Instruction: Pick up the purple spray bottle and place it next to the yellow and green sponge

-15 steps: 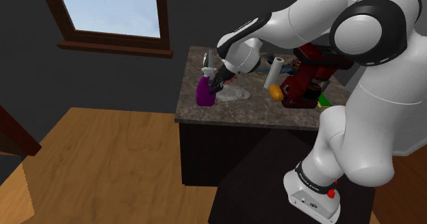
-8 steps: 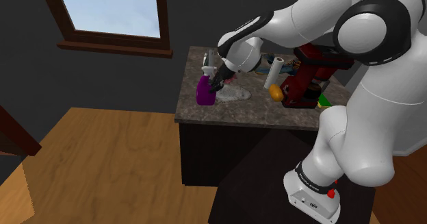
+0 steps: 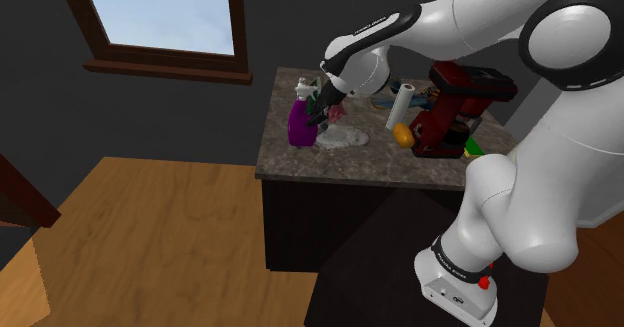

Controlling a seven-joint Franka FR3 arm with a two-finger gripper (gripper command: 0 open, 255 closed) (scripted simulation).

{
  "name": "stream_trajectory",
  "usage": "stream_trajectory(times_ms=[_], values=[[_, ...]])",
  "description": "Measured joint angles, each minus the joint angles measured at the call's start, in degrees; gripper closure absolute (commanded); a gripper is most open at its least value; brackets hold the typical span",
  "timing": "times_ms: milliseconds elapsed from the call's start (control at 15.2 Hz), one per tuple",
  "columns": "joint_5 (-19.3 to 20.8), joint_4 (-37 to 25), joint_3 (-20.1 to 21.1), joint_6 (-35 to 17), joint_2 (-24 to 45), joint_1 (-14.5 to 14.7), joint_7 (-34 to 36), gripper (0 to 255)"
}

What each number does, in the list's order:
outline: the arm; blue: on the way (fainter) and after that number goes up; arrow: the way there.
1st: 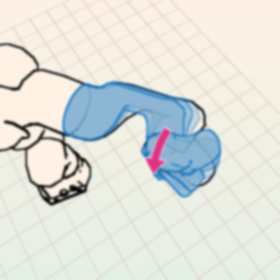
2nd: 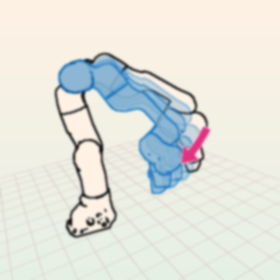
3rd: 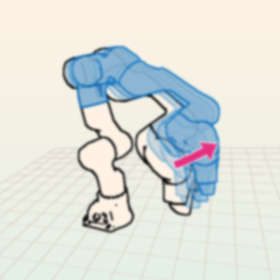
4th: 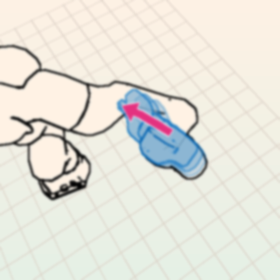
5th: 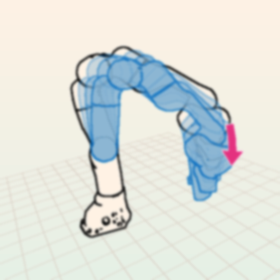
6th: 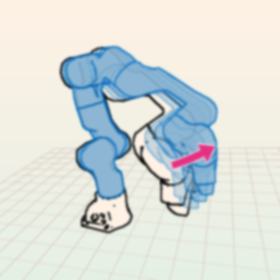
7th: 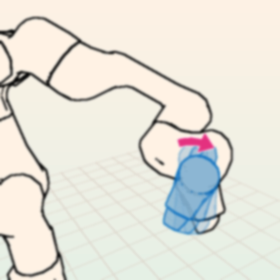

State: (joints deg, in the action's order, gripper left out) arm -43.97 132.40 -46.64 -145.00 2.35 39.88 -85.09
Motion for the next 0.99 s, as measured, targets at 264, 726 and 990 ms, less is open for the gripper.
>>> stream_trajectory(times_ms=[264, 726, 990], values=[[5.3, -0.4, -0.2, 0.9, -2.9, 0.2, 4.6, 255], [13.7, -1.7, 0.5, 3.4, -7.6, -0.5, 11.9, 255], [17.3, -3.1, 1.1, 5.5, -9.6, -1.2, 15.2, 255]])
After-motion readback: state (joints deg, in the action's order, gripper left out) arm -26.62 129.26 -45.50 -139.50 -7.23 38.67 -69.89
